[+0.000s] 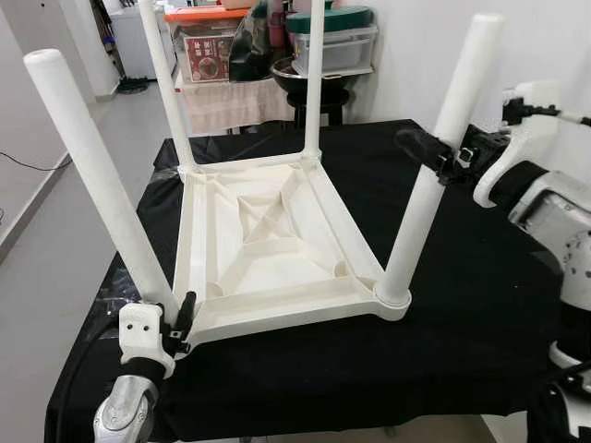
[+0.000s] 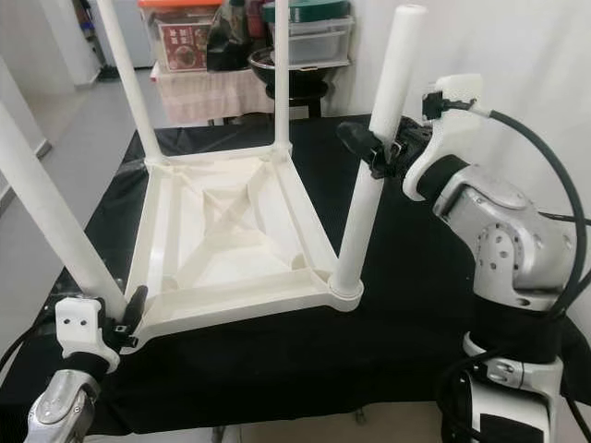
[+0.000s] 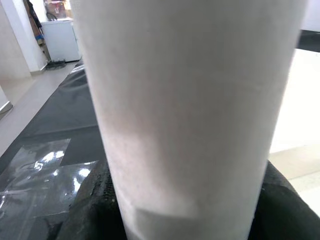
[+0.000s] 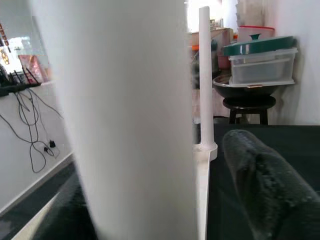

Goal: Building children table

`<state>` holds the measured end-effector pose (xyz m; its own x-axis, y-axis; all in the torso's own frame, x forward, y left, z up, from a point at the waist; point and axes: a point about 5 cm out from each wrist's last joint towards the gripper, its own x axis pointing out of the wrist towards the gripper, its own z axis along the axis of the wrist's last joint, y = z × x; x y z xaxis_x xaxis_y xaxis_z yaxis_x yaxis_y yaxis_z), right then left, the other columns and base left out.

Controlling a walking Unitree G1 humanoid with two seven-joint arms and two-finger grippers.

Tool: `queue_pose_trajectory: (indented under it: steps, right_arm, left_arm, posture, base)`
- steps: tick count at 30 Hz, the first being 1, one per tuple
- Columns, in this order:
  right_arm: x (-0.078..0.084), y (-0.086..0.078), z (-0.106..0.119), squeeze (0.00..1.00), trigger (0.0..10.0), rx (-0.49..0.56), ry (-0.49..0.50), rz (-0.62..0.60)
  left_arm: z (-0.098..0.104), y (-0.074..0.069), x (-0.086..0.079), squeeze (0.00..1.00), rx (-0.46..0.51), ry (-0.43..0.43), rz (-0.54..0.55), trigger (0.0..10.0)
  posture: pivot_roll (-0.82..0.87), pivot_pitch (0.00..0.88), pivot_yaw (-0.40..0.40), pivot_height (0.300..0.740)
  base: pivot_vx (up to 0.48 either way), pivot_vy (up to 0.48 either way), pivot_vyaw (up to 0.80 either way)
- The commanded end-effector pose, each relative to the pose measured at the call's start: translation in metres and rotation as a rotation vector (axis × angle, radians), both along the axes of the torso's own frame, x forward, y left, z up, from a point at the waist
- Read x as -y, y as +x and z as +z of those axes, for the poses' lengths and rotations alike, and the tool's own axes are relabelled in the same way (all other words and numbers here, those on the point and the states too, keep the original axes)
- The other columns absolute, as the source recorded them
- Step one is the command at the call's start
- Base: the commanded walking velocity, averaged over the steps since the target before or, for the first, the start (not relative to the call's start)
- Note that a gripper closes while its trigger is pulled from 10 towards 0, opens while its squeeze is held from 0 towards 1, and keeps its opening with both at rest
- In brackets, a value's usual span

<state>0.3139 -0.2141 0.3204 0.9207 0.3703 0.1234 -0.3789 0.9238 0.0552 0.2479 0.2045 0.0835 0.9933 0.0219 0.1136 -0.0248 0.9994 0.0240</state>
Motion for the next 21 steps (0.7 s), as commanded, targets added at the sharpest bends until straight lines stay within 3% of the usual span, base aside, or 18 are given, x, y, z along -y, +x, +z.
queue_pose_trajectory:
  steps: [1, 13, 18, 21]
  right_arm:
    - [0.016, -0.004, 0.007, 0.00, 0.0, 0.012, 0.048, -0.111]
    - [0.014, -0.003, 0.003, 0.00, 0.0, -0.020, 0.071, -0.125]
    - [0.017, 0.000, -0.003, 0.00, 0.0, -0.043, 0.085, -0.157]
    - [0.023, 0.004, -0.014, 0.00, 0.0, -0.082, 0.104, -0.214]
  left_arm:
    - [-0.009, -0.010, -0.018, 0.00, -0.049, 0.022, 0.098, 10.0]
    - [-0.001, -0.008, -0.024, 0.00, -0.022, 0.034, 0.119, 10.0]
    - [0.008, -0.006, -0.030, 0.00, 0.002, 0.058, 0.143, 10.0]
    - [0.026, -0.003, -0.038, 0.00, 0.050, 0.071, 0.166, 10.0]
  posture:
    - [-0.08, 0.000, 0.011, 0.740]
    - [-0.07, 0.000, 0.011, 0.740]
    - [-0.07, 0.000, 0.009, 0.740]
    - [-0.07, 0.000, 0.010, 0.740]
  base:
    - [0.000, 0.000, 0.00]
    - [0.000, 0.000, 0.00]
    - [0.000, 0.000, 0.00]
    - [0.000, 0.000, 0.00]
